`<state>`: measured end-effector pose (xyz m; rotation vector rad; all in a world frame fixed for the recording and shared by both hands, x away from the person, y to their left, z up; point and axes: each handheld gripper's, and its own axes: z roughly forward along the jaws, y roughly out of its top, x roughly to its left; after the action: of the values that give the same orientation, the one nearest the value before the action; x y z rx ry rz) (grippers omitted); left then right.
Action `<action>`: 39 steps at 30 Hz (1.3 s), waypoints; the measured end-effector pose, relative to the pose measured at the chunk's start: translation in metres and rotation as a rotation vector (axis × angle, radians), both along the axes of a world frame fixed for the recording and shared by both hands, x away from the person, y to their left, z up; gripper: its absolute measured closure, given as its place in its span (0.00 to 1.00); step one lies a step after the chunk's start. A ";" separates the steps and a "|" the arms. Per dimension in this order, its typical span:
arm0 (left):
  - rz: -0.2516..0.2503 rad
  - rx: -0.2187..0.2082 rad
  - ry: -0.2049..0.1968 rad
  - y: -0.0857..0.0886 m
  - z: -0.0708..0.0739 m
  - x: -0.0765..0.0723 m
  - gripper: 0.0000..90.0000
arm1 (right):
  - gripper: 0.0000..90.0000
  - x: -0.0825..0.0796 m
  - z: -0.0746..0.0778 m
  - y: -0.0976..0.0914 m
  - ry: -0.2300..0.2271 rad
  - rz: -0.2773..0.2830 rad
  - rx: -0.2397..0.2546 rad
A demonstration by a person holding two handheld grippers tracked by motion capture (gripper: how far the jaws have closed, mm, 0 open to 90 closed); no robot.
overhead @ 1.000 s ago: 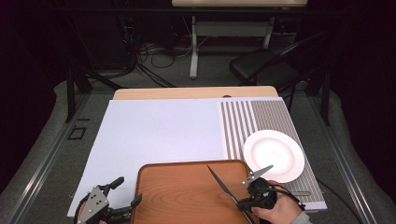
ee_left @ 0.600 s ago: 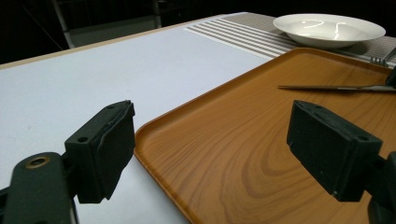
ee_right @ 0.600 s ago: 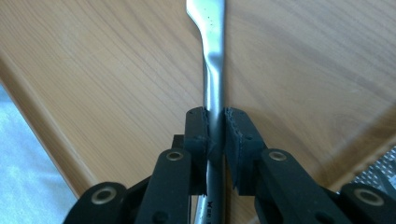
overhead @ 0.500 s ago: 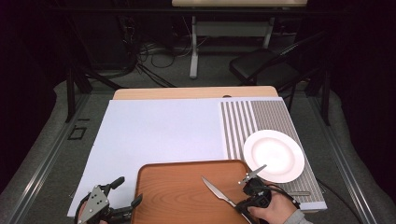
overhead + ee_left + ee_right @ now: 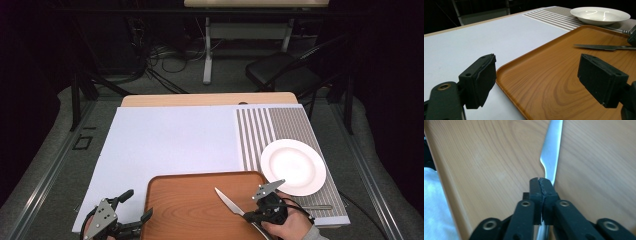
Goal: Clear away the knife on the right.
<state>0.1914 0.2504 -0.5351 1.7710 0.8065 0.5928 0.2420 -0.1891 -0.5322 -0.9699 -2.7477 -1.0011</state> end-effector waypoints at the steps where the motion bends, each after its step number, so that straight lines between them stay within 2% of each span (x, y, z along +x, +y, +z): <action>1: 0.001 0.000 0.000 0.000 0.000 0.000 0.17 | 1.00 0.000 -0.001 0.002 -0.007 0.005 0.002; 7: -0.001 0.000 0.001 0.000 0.000 0.000 0.17 | 1.00 0.002 -0.007 0.012 -0.037 0.027 -0.002; 11: 0.000 0.001 0.002 0.000 0.000 0.000 0.17 | 1.00 0.003 -0.006 0.019 -0.071 0.030 0.008; 16: 0.002 0.004 0.002 0.000 -0.001 0.000 0.17 | 1.00 0.008 -0.006 0.028 -0.095 0.043 -0.005; 27: 0.009 0.000 0.005 0.001 -0.001 0.000 0.17 | 1.00 0.019 -0.010 0.053 -0.194 0.098 -0.029; 31: 0.014 0.000 0.004 0.002 -0.001 0.000 0.17 | 1.00 0.022 -0.013 0.052 -0.185 0.095 -0.035; 39: 0.010 0.003 0.003 0.001 0.000 0.000 0.17 | 1.00 0.029 -0.012 0.038 -0.161 0.059 -0.039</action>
<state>0.1911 0.2517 -0.5356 1.7722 0.8167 0.5986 0.2708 -0.1515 -0.5446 -0.8429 -2.9179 -1.0645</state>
